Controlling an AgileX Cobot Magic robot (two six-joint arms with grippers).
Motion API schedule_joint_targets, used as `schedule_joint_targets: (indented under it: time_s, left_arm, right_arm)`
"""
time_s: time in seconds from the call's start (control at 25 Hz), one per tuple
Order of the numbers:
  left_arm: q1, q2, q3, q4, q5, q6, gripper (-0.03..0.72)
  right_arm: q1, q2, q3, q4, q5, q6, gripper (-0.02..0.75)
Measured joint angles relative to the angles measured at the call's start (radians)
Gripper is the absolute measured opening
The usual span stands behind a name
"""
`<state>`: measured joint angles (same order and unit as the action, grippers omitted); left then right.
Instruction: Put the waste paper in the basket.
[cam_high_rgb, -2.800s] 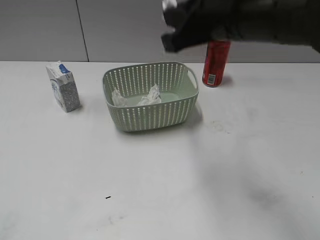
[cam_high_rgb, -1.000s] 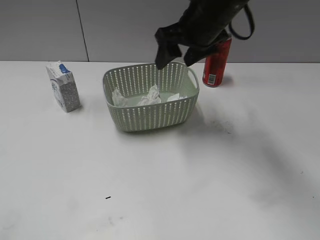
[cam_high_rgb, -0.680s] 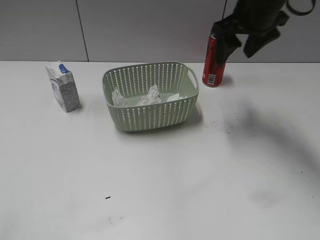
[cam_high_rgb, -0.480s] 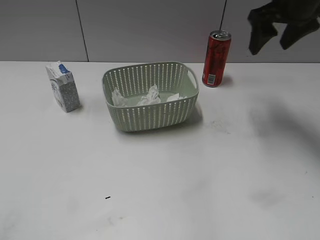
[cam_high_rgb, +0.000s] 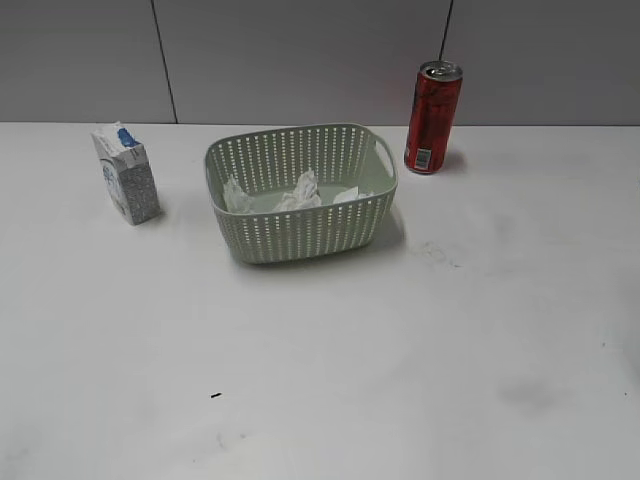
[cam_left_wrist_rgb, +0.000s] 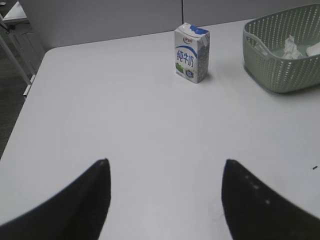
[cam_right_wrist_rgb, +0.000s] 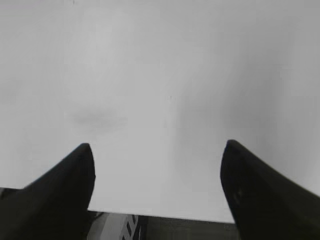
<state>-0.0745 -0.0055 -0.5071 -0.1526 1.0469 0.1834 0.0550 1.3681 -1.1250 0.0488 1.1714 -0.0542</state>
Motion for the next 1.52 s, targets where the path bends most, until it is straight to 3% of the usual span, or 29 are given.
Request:
schedule_joint_targets:
  time_s: [0.32,0.6,1.08,1.52]
  left_arm:
    - [0.0,0.0,0.0,0.0,0.0,0.0,0.508]
    - [0.0,0.0,0.0,0.0,0.0,0.0,0.508]
    - [0.0,0.0,0.0,0.0,0.0,0.0,0.508]
    - [0.0,0.0,0.0,0.0,0.0,0.0,0.508]
  right_arm:
    - [0.0,-0.484,0.443,-0.002,-0.178,0.0,0.591]
    - [0.0,-0.856,0.683,-0.002,-0.224,0.0,0.591]
    - [0.0,-1.287,0.693,-0.002,-0.227,0.0,0.59]
    - [0.0,-1.373,0.693,0.006,-0.229,0.0,0.59]
